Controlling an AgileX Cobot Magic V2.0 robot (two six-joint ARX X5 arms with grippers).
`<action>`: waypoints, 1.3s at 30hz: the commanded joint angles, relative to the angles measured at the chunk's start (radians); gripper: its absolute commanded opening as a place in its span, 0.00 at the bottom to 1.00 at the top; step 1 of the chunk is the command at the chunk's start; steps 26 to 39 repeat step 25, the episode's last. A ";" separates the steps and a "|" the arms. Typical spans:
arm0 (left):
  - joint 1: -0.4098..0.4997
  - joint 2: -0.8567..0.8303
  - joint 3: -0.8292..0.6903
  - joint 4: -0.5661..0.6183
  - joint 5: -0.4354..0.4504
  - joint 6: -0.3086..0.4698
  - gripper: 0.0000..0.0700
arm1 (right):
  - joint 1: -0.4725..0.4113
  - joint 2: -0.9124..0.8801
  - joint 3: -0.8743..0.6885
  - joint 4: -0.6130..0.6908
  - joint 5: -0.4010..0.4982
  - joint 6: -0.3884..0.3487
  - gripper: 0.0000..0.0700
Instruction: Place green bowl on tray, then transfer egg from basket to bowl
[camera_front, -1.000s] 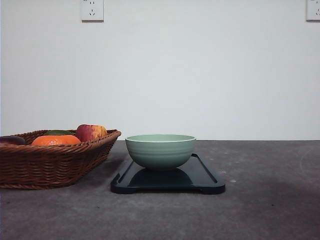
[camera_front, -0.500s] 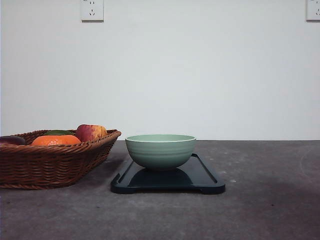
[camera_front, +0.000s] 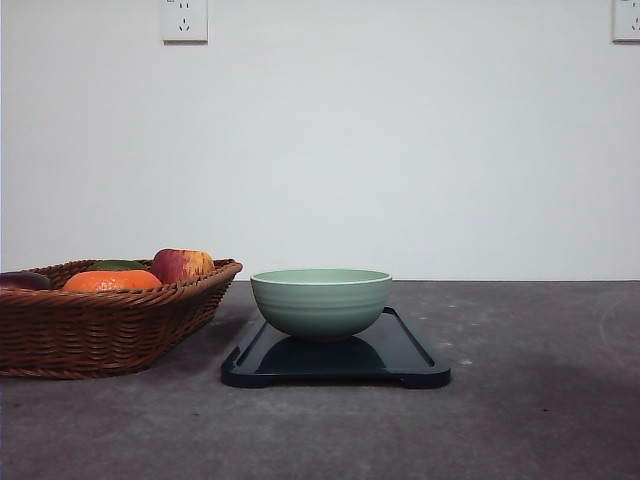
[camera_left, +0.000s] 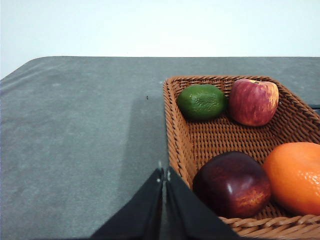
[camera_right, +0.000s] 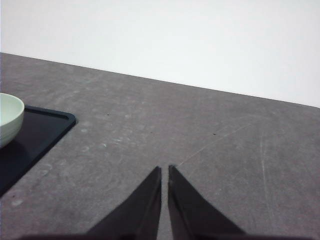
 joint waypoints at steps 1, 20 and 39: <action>0.002 0.000 -0.019 0.012 -0.002 -0.003 0.00 | -0.001 0.000 -0.004 0.010 0.001 0.011 0.02; 0.002 0.000 -0.019 0.011 -0.002 -0.003 0.00 | -0.001 0.000 -0.004 0.010 0.001 0.011 0.02; 0.002 0.000 -0.019 0.012 -0.002 -0.003 0.00 | -0.001 0.000 -0.004 0.010 0.001 0.011 0.02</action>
